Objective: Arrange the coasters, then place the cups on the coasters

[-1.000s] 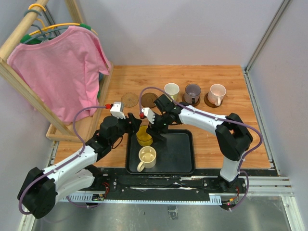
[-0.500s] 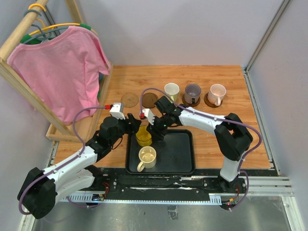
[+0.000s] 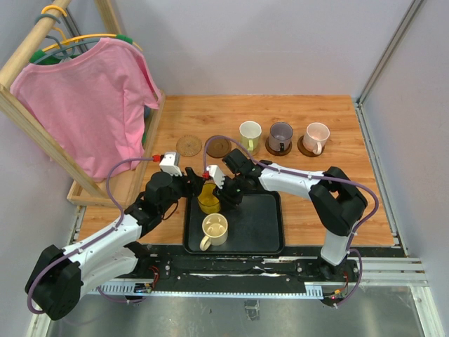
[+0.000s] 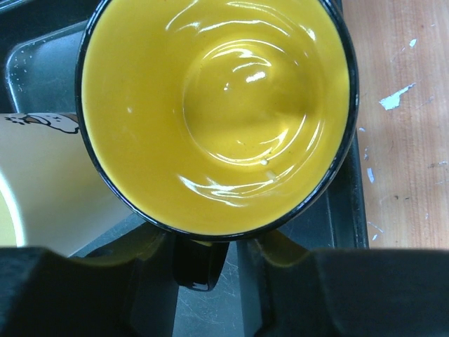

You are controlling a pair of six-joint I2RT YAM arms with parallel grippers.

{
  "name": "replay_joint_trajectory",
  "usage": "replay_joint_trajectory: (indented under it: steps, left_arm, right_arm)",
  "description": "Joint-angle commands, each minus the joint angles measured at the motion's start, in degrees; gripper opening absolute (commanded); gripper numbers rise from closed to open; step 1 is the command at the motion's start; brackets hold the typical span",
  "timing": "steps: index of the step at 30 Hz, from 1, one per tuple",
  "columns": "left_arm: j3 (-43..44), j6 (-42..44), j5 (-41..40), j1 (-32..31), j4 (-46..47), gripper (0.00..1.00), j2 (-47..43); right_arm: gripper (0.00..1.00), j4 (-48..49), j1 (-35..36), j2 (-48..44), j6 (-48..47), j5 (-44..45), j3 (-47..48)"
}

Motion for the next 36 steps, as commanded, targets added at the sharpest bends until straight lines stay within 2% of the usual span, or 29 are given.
replay_joint_trajectory:
  steps: [1, 5, 9, 14, 19, 29, 36]
  left_arm:
    - [-0.9, -0.1, -1.3, -0.3, 0.5, 0.7, -1.2]
    - [-1.0, -0.3, -1.6, -0.3, 0.5, 0.7, -1.3]
    - [-1.0, -0.3, -1.7, -0.3, 0.6, 0.7, -1.2]
    - [-1.1, -0.2, -1.8, -0.3, 0.7, 0.7, -0.9]
    - [-1.1, -0.2, -2.2, -0.3, 0.3, 0.7, -1.9]
    - [-0.9, 0.1, -6.1, -0.3, -1.5, 0.7, -6.4]
    - [-0.8, 0.1, -10.1, -0.3, -2.3, 0.7, -8.6]
  right_arm:
    - [0.3, 1.1, 0.9, -0.5, 1.3, 1.0, 0.1]
    - [0.2, 0.0, 1.1, -0.2, 1.2, 1.4, 0.7]
    - [0.01, -1.2, 1.7, -0.7, 1.2, 1.4, 0.9]
    - [0.01, -2.2, 3.5, -2.1, 2.3, 3.0, 0.8]
    - [0.01, -2.8, 7.6, -5.4, 4.2, 8.3, 0.8]
    - [0.01, -5.9, 12.1, -9.3, 12.4, 28.6, 6.0]
    - [0.01, -1.5, 12.1, -9.2, 21.5, 42.9, 7.4]
